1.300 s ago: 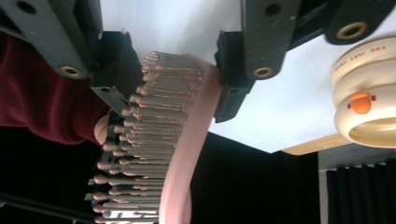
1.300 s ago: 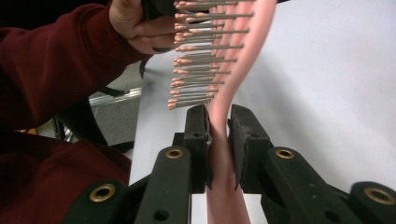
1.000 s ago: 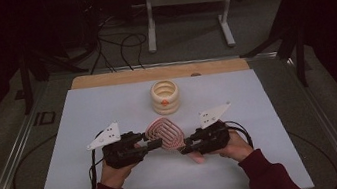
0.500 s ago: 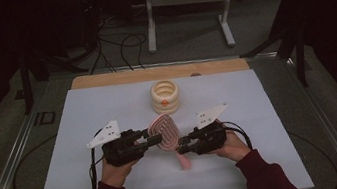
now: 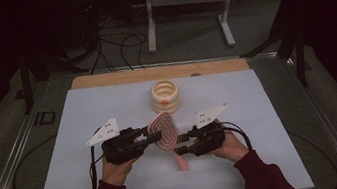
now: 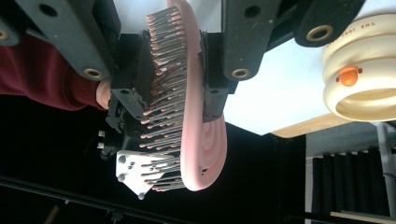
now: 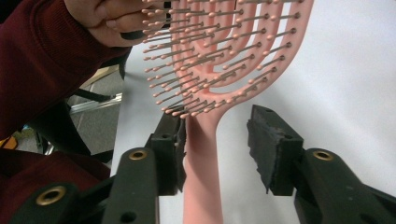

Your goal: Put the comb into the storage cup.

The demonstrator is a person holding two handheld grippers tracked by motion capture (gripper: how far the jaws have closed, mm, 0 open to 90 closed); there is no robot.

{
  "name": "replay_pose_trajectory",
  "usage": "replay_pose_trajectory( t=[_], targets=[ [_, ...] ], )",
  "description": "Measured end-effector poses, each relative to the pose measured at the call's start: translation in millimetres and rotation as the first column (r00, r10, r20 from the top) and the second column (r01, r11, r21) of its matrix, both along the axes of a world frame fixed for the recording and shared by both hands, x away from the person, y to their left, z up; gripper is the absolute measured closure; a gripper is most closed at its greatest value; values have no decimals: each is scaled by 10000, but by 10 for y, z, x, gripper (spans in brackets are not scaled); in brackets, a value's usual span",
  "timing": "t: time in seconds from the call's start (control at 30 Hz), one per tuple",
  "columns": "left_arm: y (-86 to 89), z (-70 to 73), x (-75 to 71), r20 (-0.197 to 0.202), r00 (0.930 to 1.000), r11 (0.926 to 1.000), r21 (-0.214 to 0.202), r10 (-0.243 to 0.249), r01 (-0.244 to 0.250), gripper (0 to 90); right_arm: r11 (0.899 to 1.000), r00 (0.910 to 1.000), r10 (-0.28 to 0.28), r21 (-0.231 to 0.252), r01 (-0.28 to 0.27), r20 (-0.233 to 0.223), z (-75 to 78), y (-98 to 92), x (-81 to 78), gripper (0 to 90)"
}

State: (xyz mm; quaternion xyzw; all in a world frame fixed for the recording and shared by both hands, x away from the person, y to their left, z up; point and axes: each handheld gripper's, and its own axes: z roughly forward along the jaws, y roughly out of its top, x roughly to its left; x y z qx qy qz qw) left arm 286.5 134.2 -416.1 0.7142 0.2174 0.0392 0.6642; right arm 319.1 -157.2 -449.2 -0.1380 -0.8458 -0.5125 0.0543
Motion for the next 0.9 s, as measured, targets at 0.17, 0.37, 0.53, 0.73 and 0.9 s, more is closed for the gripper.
replay_pose_trajectory(
  t=[0.17, 0.37, 0.53, 0.73, 0.9],
  targets=[
    [0, -1, 11, -16, 10000, 10000, 36, 77, -77, 681, 10000, 10000, 4, 37, -4, 56, 0, -9, 11, 527],
    [15, 8, 23, -38, 9998, 9998, -18, 209, -209, 682, 9998, 9998, -183, 15, 183, 31, 9, -46, 7, 502],
    [29, 11, 36, -91, 9996, 9996, -59, 284, -284, 682, 9992, 9991, -385, -70, 386, 172, 27, -84, -1, 491],
    [44, 15, 52, -114, 9993, 9993, -51, 370, -370, 682, 9966, 9947, -790, -189, 805, 662, 43, -125, -27, 485],
    [58, 18, 67, -155, 9987, 9988, -53, 480, -481, 682, 9924, 9882, -1088, -454, 1142, 1075, 35, -154, -78, 477]
  ],
)
